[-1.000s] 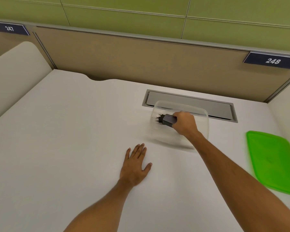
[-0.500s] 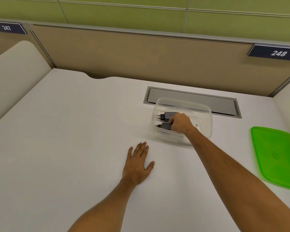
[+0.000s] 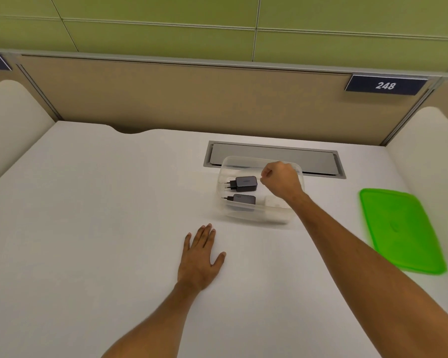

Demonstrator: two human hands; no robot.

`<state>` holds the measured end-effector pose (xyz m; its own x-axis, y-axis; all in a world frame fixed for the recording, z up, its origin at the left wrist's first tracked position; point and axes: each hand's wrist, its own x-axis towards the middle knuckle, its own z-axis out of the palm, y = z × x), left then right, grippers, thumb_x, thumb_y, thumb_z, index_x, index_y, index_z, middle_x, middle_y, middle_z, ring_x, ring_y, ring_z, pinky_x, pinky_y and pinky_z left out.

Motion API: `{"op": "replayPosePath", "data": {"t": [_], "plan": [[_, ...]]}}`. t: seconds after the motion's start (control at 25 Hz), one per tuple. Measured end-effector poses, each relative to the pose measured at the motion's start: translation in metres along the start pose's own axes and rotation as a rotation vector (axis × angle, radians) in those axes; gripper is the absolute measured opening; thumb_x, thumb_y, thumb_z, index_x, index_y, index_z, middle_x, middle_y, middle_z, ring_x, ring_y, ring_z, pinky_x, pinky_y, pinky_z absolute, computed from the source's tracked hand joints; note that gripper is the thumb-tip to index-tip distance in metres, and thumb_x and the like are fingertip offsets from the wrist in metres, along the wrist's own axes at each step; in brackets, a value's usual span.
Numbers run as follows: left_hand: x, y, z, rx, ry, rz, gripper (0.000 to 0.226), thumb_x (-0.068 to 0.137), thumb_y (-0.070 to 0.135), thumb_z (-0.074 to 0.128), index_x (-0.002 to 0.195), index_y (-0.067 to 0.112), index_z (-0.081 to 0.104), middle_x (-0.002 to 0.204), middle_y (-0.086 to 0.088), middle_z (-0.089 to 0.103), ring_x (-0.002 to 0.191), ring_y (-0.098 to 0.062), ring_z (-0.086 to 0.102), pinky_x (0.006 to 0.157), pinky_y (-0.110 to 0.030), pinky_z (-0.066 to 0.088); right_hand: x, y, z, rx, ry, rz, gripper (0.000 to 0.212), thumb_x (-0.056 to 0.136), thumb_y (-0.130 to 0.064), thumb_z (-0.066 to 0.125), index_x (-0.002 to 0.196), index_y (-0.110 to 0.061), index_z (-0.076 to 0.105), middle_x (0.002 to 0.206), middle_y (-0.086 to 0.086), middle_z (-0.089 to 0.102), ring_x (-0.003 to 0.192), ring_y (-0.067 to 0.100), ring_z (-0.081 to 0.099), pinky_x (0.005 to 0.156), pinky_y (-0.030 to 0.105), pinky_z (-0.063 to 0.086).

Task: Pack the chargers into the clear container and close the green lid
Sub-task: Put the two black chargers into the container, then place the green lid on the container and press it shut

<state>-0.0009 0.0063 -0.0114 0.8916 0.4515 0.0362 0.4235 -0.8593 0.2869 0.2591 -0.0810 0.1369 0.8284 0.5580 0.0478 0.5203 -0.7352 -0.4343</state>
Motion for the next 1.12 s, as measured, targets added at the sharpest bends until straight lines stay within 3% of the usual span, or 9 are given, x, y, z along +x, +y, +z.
{"op": "replayPosePath", "data": {"t": [0.16,0.28,0.56,0.8,1.12], "plan": [[-0.001,-0.001,0.001,-0.006,0.002,0.004,0.07,0.091,0.055,0.029,0.148,0.015,0.029,0.157,0.001,0.022,0.144,-0.01,0.012,0.116,-0.039,0.001,-0.013,0.03,-0.016,0.051,0.111,0.064,0.021,0.081,-0.01,0.052,0.079,-0.012,0.073,0.079,0.005,0.075,0.069,0.023,0.065,0.064,0.025,0.051],[-0.001,-0.002,0.002,-0.01,-0.005,0.003,0.071,0.09,0.056,0.027,0.148,0.014,0.029,0.157,0.001,0.022,0.144,-0.009,0.011,0.117,-0.037,-0.002,-0.03,0.055,-0.028,0.082,0.148,0.142,0.019,0.084,-0.012,0.055,0.083,-0.01,0.074,0.08,0.005,0.075,0.065,0.017,0.057,0.063,0.022,0.042],[-0.001,-0.002,0.002,-0.012,-0.008,0.01,0.076,0.088,0.059,0.02,0.149,0.013,0.024,0.158,0.003,0.018,0.144,-0.006,0.006,0.117,-0.035,-0.004,-0.074,0.13,-0.045,0.002,0.166,0.424,0.022,0.079,-0.009,0.054,0.086,-0.013,0.074,0.09,0.011,0.075,0.087,0.034,0.066,0.065,0.028,0.046],[-0.001,-0.002,0.002,-0.015,-0.004,0.01,0.078,0.087,0.06,0.02,0.148,0.012,0.026,0.157,0.003,0.02,0.144,-0.007,0.009,0.118,-0.036,-0.002,-0.114,0.187,-0.046,0.001,0.209,0.682,0.035,0.077,-0.006,0.057,0.11,-0.012,0.068,0.111,0.016,0.07,0.105,0.037,0.063,0.085,0.037,0.05],[-0.001,-0.003,0.003,0.012,-0.008,0.021,0.077,0.088,0.06,0.019,0.148,0.013,0.027,0.157,0.003,0.021,0.144,-0.008,0.011,0.118,-0.039,0.002,-0.146,0.217,-0.027,-0.247,0.21,0.844,0.029,0.078,-0.016,0.06,0.104,-0.005,0.068,0.11,0.017,0.061,0.108,0.036,0.053,0.089,0.041,0.042]]}}
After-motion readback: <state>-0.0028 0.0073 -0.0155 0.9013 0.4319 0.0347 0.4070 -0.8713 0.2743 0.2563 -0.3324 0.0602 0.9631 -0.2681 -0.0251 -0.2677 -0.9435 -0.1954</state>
